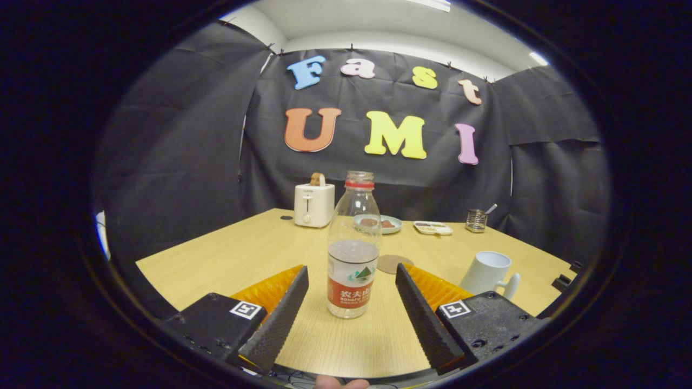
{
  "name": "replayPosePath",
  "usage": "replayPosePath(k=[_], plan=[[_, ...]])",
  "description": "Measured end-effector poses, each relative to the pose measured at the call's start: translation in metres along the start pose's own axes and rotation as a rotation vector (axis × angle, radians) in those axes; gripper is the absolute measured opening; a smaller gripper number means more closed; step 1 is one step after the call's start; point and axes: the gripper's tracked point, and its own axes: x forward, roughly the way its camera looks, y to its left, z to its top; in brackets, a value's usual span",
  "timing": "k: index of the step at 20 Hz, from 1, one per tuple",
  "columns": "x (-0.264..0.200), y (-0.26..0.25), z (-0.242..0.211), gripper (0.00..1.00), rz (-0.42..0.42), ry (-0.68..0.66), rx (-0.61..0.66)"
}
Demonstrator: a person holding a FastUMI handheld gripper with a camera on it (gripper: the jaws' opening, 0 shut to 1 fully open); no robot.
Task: Take the bottle from table, then pour the juice into the cup, finally place the bottle on the coaster
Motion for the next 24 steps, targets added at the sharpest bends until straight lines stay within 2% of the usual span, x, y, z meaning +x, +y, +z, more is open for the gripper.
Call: replayPosePath(k=[7,15,19,24], plan=[[0.037,-0.004,-0.006,1.0,-0.016,0.037,0.003],[0.056,0.002,-0.009,1.0,0.046,0.049,-0.02],[0.057,0.003,-0.01,0.84,0.067,0.054,-0.073],[0.038,0.003,0.014,0.8,0.107,0.052,-0.078]])
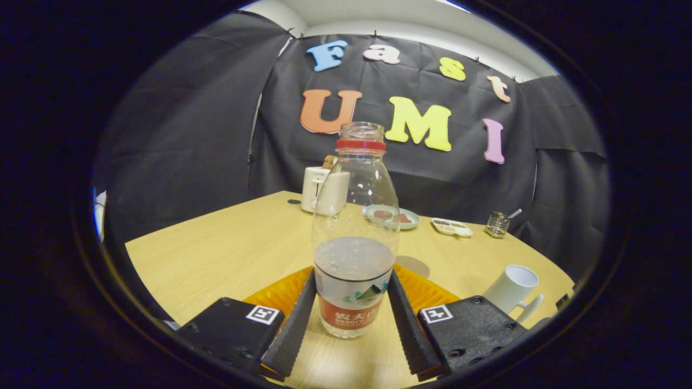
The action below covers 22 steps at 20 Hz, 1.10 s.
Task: Take the bottle from table, then pour the juice into the cup, finally place the bottle on the coaster
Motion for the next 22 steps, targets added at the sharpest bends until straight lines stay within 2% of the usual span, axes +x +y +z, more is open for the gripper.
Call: replayPosePath(k=[3,8,22], plan=[[-0.02,-0.003,0.023,0.79,0.038,-0.024,0.079],[-0.043,-0.022,0.048,0.78,0.078,-0.018,0.288],[-0.047,-0.082,0.032,0.77,0.205,-0.004,1.107]])
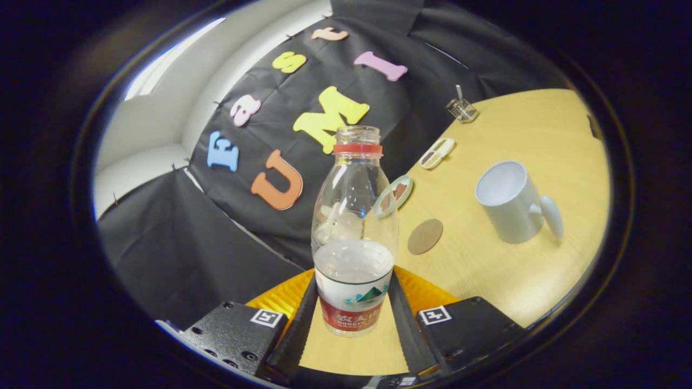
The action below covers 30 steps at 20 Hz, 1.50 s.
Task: Take the bottle from table, then pour the juice into the cup, finally place the bottle on the coaster
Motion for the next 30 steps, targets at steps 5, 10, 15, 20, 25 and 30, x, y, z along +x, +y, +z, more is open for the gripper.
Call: replayPosePath(k=[5,10,15,20,25,30], plan=[[0.003,-0.013,0.003,0.77,0.005,-0.009,0.197],[0.004,-0.024,0.005,0.76,0.013,-0.027,0.384],[0.009,-0.03,0.006,0.76,0.001,-0.03,0.471],[0.012,-0.032,0.005,0.76,0.005,-0.025,0.571],[0.013,-0.028,0.009,0.76,0.017,-0.029,0.637],[0.024,-0.014,0.017,0.76,0.033,-0.03,0.701]])
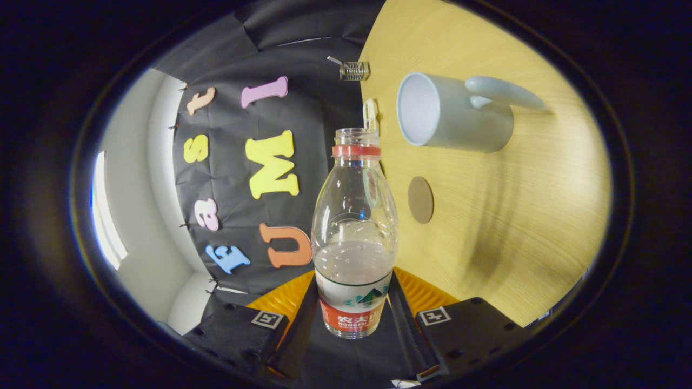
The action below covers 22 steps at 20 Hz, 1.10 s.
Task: Take the bottle from table, then pour the juice into the cup, finally place the bottle on the coaster
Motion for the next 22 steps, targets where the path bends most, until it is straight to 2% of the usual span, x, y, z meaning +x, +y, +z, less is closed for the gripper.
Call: replayPosePath(k=[22], plan=[[0.011,0.008,0.008,0.76,-0.005,-0.002,0.107]])
